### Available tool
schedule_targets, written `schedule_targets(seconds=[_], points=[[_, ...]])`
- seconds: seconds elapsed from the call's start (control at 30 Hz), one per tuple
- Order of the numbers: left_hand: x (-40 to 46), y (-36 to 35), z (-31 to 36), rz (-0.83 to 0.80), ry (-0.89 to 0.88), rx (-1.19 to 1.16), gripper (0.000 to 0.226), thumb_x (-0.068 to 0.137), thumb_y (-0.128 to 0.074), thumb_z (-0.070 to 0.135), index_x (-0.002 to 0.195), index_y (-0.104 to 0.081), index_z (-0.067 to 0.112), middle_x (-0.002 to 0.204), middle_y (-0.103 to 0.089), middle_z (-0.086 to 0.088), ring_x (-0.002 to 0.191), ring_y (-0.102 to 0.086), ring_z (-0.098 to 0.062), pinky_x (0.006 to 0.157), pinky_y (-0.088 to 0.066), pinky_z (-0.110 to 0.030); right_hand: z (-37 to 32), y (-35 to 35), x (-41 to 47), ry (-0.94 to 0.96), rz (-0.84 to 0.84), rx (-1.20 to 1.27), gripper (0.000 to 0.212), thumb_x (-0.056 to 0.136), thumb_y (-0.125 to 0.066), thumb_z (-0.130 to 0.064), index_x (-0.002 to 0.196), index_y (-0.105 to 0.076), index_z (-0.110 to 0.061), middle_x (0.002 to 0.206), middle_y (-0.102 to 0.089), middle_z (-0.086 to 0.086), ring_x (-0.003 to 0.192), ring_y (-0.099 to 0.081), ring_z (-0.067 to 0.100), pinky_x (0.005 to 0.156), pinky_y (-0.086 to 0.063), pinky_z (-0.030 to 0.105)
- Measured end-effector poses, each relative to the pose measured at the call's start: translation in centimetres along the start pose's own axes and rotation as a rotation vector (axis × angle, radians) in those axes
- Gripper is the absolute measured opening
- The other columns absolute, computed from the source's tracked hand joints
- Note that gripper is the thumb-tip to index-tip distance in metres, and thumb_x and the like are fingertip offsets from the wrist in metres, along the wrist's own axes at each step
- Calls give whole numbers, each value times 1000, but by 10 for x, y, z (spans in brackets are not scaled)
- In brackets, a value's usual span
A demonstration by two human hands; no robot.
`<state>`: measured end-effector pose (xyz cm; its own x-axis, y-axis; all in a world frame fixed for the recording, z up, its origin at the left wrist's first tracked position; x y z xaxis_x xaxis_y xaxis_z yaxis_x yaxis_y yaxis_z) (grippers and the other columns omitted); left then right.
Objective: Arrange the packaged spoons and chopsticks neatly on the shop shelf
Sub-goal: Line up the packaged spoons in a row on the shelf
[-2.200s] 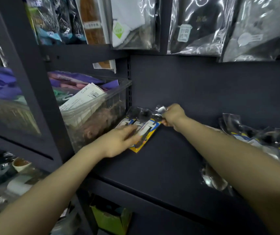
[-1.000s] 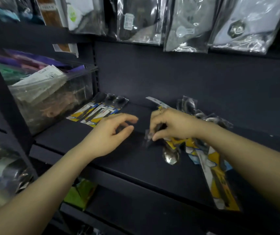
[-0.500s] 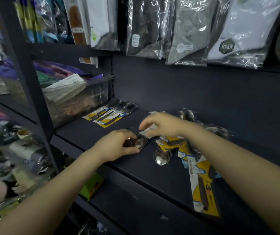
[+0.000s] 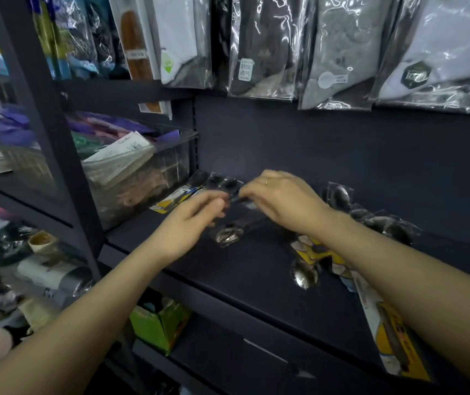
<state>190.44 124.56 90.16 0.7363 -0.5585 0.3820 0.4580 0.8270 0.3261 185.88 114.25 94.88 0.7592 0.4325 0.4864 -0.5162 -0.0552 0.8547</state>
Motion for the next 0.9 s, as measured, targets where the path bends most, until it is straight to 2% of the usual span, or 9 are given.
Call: schedule_targets(seconds=[0.2,0.33,0.43,0.53,0.63,0.7,0.77,0.83,0.9], points=[[7,17,-5,-14,-75,-161,31,87,-51,22,118,-48,22,113,-60,11,102,-57,1,90,-45,-17,-8,65,48,-242,540,458,20,87,-50,-8,103,-60,-1,82,-66,14,71,-58,23,68,-44,32],[-9,55,-26,82,-83,-98,27,83,-57,32,107,-48,36,74,-67,14,56,-60,-8,54,-48,-22,6,42,79,-460,686,841,30,82,-50,-7,108,-47,-21,73,-64,-2,66,-60,19,66,-49,39],[-27,101,-45,230,-23,109,28,81,-58,35,105,-46,44,63,-62,13,43,-50,-7,48,-40,-25,17,-11,98,-653,579,880,41,79,-54,-5,107,-41,-32,85,-63,3,67,-58,27,61,-49,38],[-38,133,-56,267,3,407,40,85,-60,29,121,-43,35,88,-63,21,68,-61,-4,63,-41,-22,27,-91,108,-891,352,958,22,80,-58,-5,80,-47,-24,84,-58,6,70,-53,22,62,-43,37],[-41,136,-68,165,16,762,36,89,-53,27,124,-48,22,111,-58,-4,96,-60,-26,80,-46,-33,27,-154,116,-1018,172,996,25,81,-59,-3,63,-48,-17,73,-58,16,58,-50,21,57,-40,35],[-42,125,-82,81,45,928,36,92,-47,25,127,-48,16,131,-43,-11,117,-47,-32,96,-42,-42,26,-175,122,-1057,101,967,23,82,-61,-5,64,-49,-14,65,-57,13,53,-50,20,52,-41,33],[-40,110,-90,12,-3,1044,40,94,-43,21,133,-43,14,146,-28,-11,134,-29,-29,111,-26,-39,26,-186,127,-1067,54,910,19,83,-60,-8,67,-50,-9,57,-52,9,51,-49,20,49,-44,33],[-34,99,-93,-55,-66,1071,43,94,-40,24,136,-40,15,150,-25,-8,138,-22,-24,115,-14,-34,25,-187,132,-1015,-4,749,29,84,-59,-14,58,-45,-9,56,-50,7,57,-51,25,50,-42,32],[-24,98,-98,-100,-47,1050,46,95,-38,26,140,-34,17,152,-21,-7,139,-21,-22,114,-16,-31,21,-185,135,-903,-81,553,31,86,-56,-24,60,-46,-12,66,-55,10,70,-57,28,55,-40,31]])
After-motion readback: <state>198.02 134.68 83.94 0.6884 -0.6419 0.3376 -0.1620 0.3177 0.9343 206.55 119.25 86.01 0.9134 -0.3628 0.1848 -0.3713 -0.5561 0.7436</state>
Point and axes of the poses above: each hand's wrist, its own x-axis towards the middle knuckle, its own y-axis out of the back of the hand, z = x × y, the point moved 9 cm from there along x, towards the middle knuckle
